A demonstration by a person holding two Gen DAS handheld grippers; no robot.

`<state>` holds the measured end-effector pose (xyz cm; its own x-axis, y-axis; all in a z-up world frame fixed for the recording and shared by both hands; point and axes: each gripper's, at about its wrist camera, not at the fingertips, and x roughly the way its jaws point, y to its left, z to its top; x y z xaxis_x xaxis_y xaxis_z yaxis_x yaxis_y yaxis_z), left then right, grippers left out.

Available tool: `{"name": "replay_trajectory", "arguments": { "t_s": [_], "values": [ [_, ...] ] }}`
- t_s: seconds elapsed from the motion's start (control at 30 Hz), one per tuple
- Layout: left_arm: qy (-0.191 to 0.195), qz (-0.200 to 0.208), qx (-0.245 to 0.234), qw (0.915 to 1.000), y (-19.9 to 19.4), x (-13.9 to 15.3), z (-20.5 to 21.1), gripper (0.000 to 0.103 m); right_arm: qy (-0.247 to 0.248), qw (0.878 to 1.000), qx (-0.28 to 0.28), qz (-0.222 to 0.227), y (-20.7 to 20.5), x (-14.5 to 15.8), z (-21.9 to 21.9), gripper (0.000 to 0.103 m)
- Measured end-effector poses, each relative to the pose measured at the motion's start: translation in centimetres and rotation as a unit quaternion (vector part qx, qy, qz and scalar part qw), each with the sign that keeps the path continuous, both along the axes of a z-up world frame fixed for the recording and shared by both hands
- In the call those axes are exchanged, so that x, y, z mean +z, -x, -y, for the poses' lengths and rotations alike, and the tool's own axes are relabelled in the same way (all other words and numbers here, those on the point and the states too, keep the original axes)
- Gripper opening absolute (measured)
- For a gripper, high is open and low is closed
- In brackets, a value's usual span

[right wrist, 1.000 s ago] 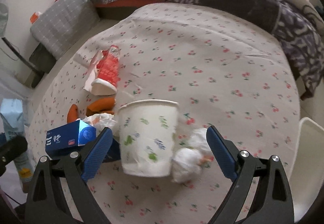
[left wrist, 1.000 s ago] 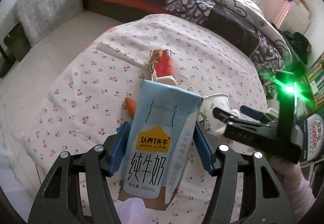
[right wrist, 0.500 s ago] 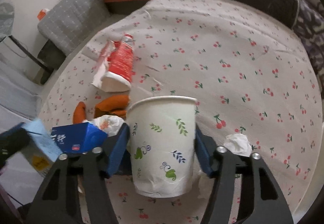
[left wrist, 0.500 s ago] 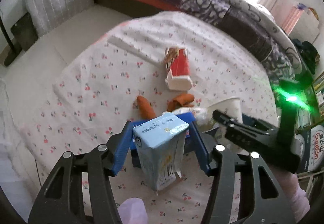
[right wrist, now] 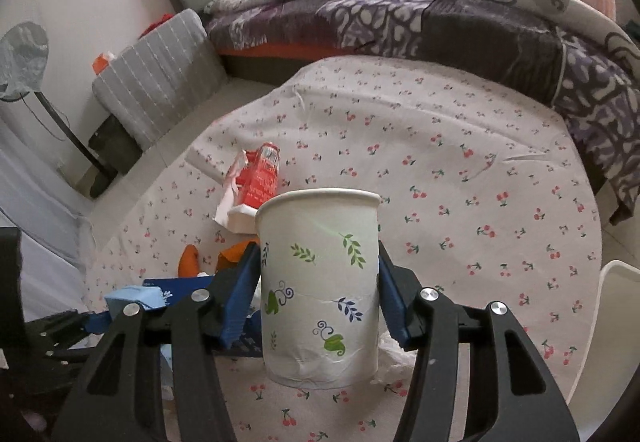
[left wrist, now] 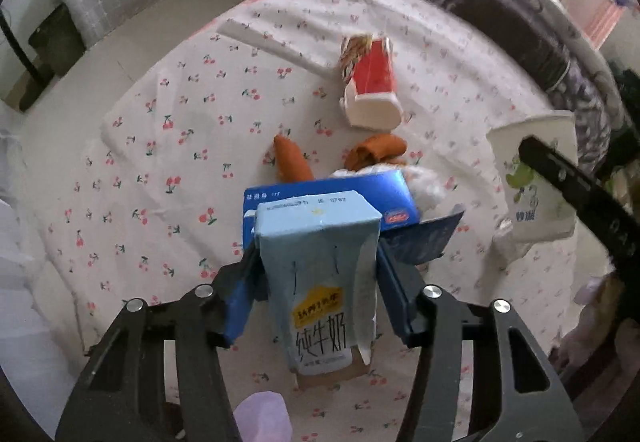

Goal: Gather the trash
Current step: 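Carry the paper cup toward the bin with the right tool while left carries the carton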

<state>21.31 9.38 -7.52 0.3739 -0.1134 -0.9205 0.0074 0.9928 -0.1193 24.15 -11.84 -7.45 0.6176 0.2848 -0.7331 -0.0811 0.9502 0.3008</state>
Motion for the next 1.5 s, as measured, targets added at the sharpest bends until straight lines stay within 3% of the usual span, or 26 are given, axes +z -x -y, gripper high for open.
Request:
{"name": "replay_trajectory", "arguments": {
  "t_s": [0.13, 0.37, 0.57, 0.93, 1.5],
  "values": [
    [0.024, 0.051, 0.003, 0.9984, 0.3, 2.4, 0.0, 0.052, -0.010, 1.000, -0.007, 0.017, 0.7, 1.3, 0.9, 0.055],
    [0.014, 0.157, 0.012, 0.9874, 1.0, 6.6, 1.6, 0.052, -0.022, 0.998, -0.025, 0.056, 2.5, 3.7, 2.9, 0.056],
    [0.014, 0.205, -0.001, 0.9787, 1.3, 8.3, 4.1, 0.052, -0.009, 0.995, -0.039, 0.086, 4.2, 5.3, 4.9, 0.056],
    [0.028, 0.235, -0.033, 0.9711, 2.3, 9.1, 8.6, 0.052, 0.025, 0.991, -0.068, 0.113, 7.7, 7.0, 9.4, 0.056],
    [0.035, 0.236, -0.095, 0.9666, 3.8, 8.0, 14.9, 0.052, 0.035, 0.983, -0.151, 0.103, 11.5, 7.6, 17.6, 0.057]
  ]
}}
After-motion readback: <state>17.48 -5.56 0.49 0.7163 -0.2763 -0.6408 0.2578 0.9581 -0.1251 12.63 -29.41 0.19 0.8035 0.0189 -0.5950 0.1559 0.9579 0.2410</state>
